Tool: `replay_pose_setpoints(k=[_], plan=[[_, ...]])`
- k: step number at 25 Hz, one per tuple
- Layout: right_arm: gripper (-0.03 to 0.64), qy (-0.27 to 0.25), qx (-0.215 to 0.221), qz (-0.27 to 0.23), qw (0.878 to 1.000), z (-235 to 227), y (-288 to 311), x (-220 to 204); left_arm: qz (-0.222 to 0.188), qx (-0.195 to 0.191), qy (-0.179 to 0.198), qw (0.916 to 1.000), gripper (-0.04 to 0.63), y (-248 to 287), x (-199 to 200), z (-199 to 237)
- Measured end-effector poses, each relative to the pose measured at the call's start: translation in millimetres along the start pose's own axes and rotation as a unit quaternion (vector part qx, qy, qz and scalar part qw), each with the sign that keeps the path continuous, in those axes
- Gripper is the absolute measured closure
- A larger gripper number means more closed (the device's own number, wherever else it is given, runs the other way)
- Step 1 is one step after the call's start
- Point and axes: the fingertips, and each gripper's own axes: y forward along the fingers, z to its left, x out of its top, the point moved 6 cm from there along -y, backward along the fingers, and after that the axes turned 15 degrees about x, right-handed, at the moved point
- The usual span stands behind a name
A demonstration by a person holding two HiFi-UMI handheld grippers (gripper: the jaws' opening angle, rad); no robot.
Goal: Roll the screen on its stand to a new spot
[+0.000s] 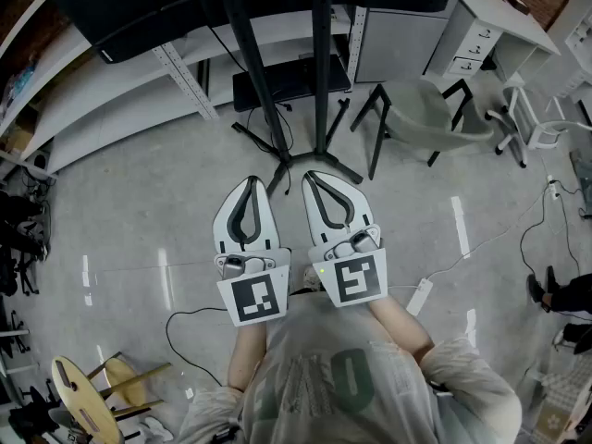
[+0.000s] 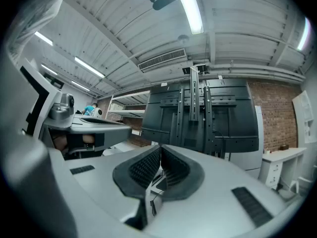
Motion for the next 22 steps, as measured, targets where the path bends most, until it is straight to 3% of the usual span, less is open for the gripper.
replay_pose_setpoints(k=[10, 13, 16, 22], plan=[[0.597, -0.015, 0.018, 0.004, 1.000, 7.2, 11.7, -2.9, 0.000, 0.006, 0.009, 0.9999, 0.580, 2.0, -6.0, 12.1], [0.597, 0.003, 0.011, -0.020, 1.000, 6.5, 12.3, -4.0, 0.010, 0.002, 0.019, 0.9998, 0.580, 2.1, -14.1, 16.3], [0.597, 0.032, 0.000, -0.041, 0.999, 2.2, 14.9, -4.6, 0.009, -0.001, 0.007, 0.9999, 0.580, 7.4, -16.7, 20.0], [0.595, 0.033, -0.027, -0.028, 0.999, -9.7, 20.2, -9.9, 0.014, -0.001, -0.019, 0.9997, 0.580, 22.4, -25.5, 32.3]])
